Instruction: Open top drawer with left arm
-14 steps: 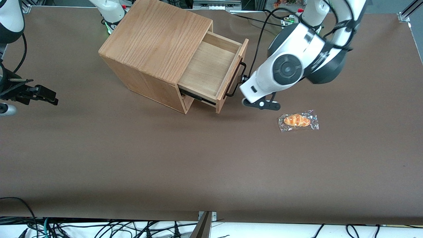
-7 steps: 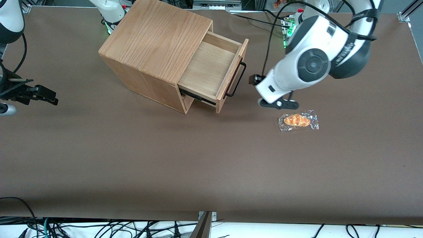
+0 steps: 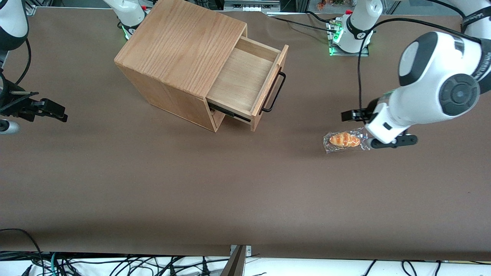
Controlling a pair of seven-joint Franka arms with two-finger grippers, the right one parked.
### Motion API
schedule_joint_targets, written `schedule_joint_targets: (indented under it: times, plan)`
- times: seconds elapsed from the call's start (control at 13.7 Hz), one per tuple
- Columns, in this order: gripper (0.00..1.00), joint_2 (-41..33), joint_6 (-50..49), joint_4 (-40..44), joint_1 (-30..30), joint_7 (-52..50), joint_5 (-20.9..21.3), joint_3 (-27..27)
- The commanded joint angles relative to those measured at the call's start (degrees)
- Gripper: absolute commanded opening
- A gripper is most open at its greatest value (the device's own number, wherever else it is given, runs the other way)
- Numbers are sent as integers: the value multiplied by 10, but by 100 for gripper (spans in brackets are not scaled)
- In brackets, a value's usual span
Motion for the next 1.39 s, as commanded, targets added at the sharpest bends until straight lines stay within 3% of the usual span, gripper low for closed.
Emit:
schedule_joint_targets:
  times: [0.0,0.36,0.8,1.31]
  plan:
    - [100,-4,-4,26,-5,62,27,42]
    - [100,1,38,35,-5,80,26,99]
    - [100,14,72,33,-5,225,31,134]
    - [100,14,72,33,-3,246,43,136]
